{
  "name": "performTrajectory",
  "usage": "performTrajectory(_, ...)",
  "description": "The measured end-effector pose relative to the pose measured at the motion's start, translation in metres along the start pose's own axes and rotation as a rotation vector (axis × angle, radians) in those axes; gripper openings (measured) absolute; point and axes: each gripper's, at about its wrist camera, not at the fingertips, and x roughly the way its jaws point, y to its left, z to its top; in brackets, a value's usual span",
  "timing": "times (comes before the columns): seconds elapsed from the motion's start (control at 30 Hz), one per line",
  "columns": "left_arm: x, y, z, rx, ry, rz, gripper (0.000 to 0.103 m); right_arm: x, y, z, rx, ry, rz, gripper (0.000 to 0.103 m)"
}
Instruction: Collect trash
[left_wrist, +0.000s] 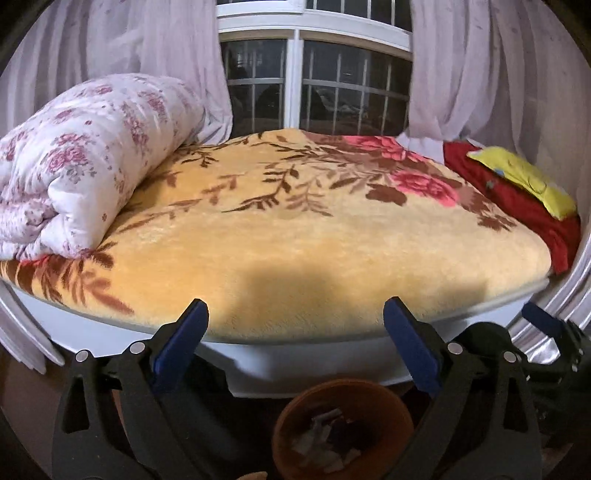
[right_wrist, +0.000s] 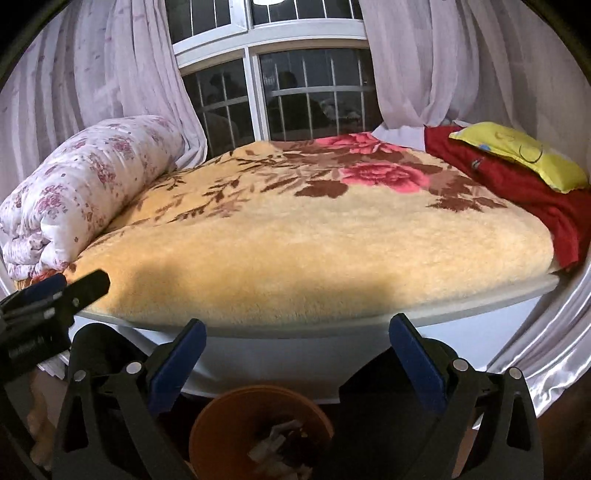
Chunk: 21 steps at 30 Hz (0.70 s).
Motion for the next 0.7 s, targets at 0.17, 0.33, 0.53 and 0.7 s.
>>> performTrajectory(0.17,0.005,0.001,-0.004,0.004,0.0,0.012,0.093,-0.004,-0.002,0.001,0.006,-0.017,-0.006,0.098)
performTrajectory(0.33,0.02,0.008,-0.009,-0.016,0.039,0.003,0.093,-0.001,-0.005,0.0,0.002,-0.011,-0.019,0.098)
performTrajectory(0.53,0.024,0.009,-0.012,-0.01,0.047,0.007,0.093,0.002,-0.007,-0.001,0.016,-0.002,-0.024,0.098)
performTrajectory(0.7,0.025,0.01,-0.014,-0.005,0.051,0.004,0.093,0.003,-0.007,-0.001,0.016,0.004,-0.024,0.098)
